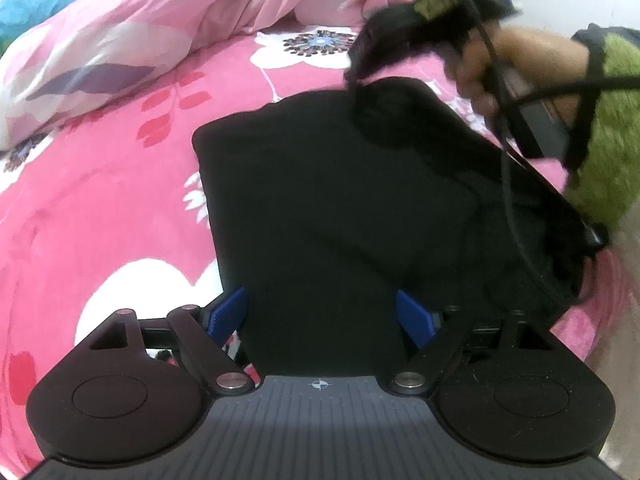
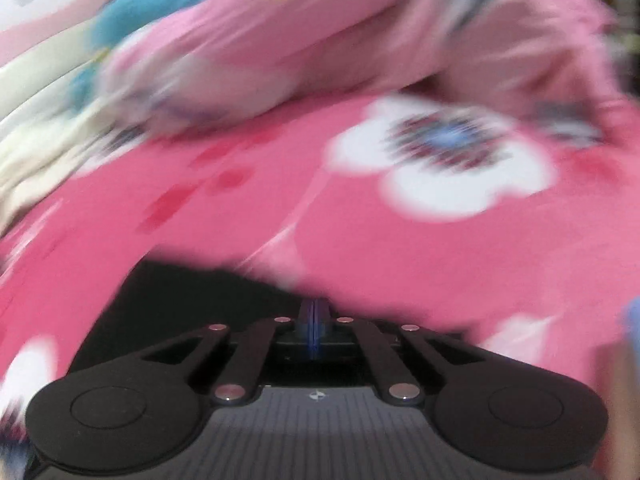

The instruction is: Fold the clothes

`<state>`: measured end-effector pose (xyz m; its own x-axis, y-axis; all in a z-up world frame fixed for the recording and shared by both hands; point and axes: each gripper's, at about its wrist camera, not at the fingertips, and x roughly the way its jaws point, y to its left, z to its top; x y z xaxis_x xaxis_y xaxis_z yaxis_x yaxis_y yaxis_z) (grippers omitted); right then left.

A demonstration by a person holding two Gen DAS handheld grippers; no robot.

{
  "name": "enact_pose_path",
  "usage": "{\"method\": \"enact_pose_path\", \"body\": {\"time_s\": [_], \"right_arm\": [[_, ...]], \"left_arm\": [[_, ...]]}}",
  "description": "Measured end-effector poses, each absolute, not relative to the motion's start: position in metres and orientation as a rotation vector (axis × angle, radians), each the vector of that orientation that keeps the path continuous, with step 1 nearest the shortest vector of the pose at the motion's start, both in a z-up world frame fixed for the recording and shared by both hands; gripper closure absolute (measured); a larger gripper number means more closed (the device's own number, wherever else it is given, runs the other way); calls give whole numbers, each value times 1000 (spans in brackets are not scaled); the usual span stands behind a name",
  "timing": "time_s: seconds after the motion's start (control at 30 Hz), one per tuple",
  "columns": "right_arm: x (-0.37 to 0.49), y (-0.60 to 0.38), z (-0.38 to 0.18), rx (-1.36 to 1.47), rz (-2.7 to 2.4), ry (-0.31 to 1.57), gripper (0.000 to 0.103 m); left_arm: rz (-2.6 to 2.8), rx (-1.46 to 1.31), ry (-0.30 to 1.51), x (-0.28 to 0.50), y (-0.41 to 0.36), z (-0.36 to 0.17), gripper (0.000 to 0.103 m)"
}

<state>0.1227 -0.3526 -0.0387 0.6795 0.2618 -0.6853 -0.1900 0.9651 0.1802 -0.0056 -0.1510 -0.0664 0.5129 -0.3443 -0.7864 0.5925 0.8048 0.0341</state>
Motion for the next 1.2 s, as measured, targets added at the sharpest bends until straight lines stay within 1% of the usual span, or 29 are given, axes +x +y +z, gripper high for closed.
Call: {"method": "enact_pose_path", "body": {"time_s": [0.1,0.2,0.23,0.27,0.3,0.33,0.37,0.43,0.5,0.6,0.73,0.77,0.8,0.83,0.87,0.9,0.97,1.07,1.13,1.2], "right_arm": [[138,-354,-37,120,250,785,96],[145,-346,-52,169,362,860,93],[147,-348,-58,152,313,863,97],[149,-350,-63,130,250,861,98],[149,-355,-63,92,152,834,95],[144,-363,-57,72,71,793,90],[138,-371,-50,55,-5,750,90],[117,-392,-34,131,26,695,90],[94,-402,-18,135,44,664,90],[73,-402,-11,90,106,686,87],[79,-394,-41,82,146,800,87],[81,-392,-50,75,142,829,90],[81,-390,-55,24,110,814,93],[79,-389,-54,-1,74,783,92],[74,-388,-50,-16,38,752,91],[70,-387,-44,-30,3,721,87],[60,-384,-33,-57,-68,659,86],[43,-379,-27,-3,42,669,86],[32,-373,-33,15,97,698,87],[27,-370,-46,-40,48,736,87]], "left_arm": [[-581,303,868,-5,-149,-67,19],[-587,296,867,-5,-147,-67,19],[-588,294,867,-5,-147,-67,19],[-589,293,867,-5,-146,-67,19],[-590,291,868,-5,-145,-67,18],[-591,288,868,-4,-144,-67,18],[-592,286,868,-4,-144,-68,17],[-591,279,870,-2,-144,-68,14],[-591,272,870,-2,-143,-69,13],[-591,261,870,-2,-141,-70,13],[-587,258,872,-3,-140,-69,13],[-587,256,873,-3,-140,-69,13],[-587,253,875,-3,-139,-69,13],[-588,247,878,-3,-137,-69,13],[-590,238,880,-3,-135,-70,13],[-591,228,885,-3,-133,-71,12],[-593,211,891,-2,-130,-72,12],[-593,205,888,-2,-130,-71,12],[-593,202,885,-3,-129,-71,12],[-594,201,883,-5,-128,-71,12]]}}
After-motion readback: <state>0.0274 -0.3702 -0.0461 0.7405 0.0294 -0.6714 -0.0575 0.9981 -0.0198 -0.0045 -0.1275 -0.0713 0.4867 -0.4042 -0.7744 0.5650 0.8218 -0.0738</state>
